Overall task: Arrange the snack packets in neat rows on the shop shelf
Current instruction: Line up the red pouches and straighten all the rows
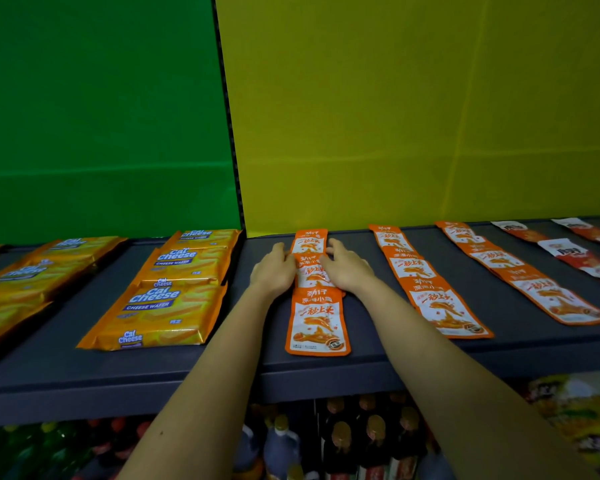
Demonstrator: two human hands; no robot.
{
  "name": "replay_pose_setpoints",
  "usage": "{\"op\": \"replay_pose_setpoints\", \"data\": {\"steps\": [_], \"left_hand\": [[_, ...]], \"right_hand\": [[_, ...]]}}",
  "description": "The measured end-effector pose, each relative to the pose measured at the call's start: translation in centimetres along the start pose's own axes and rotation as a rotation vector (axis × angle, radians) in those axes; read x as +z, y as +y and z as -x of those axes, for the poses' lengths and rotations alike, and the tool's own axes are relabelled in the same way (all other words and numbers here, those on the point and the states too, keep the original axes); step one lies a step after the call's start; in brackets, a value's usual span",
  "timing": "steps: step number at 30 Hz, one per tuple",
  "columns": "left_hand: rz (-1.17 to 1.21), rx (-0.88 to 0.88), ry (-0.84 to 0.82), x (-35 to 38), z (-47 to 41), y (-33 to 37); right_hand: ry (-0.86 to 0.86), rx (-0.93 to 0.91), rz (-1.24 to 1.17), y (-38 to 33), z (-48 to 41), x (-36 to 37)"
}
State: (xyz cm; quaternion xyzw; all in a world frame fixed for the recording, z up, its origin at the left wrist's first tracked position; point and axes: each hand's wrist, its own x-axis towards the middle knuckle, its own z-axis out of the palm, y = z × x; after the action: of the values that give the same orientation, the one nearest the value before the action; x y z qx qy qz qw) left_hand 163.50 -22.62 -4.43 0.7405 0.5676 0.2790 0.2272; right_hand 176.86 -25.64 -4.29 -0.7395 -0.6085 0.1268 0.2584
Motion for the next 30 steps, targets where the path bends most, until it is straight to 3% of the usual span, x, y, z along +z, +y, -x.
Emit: {"op": "replay_pose_setpoints", "data": {"steps": [19,24,30], "left_hand": [[-0.03,0.041,0.017,0.2,0.4,-0.2],[-0.033,0.04,-0.001,0.0,0.6,-0.2],[-0.048,0.047,0.122,-0.6,2.3,-0.1]], "right_hand": [[0.014,-0.009,0.028,-0.3,-0.3,0.3],[0.023,0.057,-0.152,-0.5,0.5,-0.2],[0.094,0.087,-0.296,-0.3,3.5,-1.2]]}}
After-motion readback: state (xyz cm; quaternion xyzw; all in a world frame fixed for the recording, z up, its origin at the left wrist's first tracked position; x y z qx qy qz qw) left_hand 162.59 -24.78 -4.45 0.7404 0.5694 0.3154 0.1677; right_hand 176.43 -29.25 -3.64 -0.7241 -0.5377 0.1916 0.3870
